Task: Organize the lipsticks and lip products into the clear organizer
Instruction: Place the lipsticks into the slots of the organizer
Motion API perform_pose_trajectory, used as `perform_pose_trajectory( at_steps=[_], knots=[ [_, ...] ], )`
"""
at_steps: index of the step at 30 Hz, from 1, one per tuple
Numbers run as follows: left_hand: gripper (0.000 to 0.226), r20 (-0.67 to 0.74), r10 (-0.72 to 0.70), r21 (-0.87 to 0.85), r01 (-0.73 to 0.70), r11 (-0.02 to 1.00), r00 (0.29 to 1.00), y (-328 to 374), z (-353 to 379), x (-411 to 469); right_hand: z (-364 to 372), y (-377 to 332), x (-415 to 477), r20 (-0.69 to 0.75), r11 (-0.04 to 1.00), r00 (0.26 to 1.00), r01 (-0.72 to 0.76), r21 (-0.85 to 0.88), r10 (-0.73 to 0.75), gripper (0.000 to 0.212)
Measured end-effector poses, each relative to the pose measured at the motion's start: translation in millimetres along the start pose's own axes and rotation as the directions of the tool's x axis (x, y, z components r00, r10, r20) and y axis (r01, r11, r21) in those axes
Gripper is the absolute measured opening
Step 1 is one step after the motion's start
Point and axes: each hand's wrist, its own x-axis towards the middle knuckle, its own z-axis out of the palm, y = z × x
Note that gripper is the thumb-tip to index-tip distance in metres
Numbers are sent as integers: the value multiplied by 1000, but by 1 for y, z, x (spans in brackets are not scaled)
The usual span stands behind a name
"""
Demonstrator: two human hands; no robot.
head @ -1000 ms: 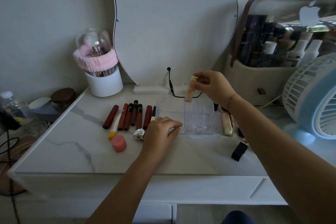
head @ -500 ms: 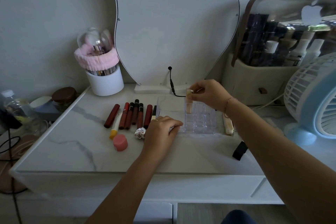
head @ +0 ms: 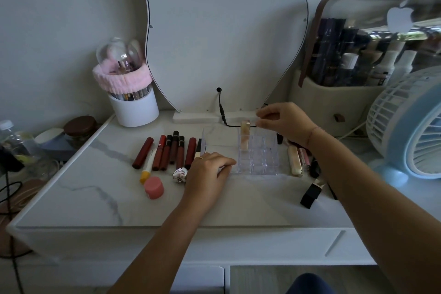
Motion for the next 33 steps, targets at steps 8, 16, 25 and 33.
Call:
perform_pose_trajectory(
  at_steps=[8, 16, 25, 33],
  knots=[
    [16, -22, 28, 24, -27, 999, 999, -1, 2, 1, -21, 39, -45, -50, 913, 952, -304, -273, 303, 21],
    [15, -22, 15, 20, -15, 1000, 1000, 2, 0, 0, 1, 36, -51, -32, 853, 939, -325, -409, 342, 32],
    [14, -17, 18, 18, -18, 1000, 1000, 2, -2, -1, 20, 32, -47, -51, 863, 956, -284, -419, 290, 23],
    [14, -14, 12, 16, -12, 1000, 1000, 2, -1, 0, -16, 19, -49, -226, 979, 953, -205, 17, 203, 18]
  ],
)
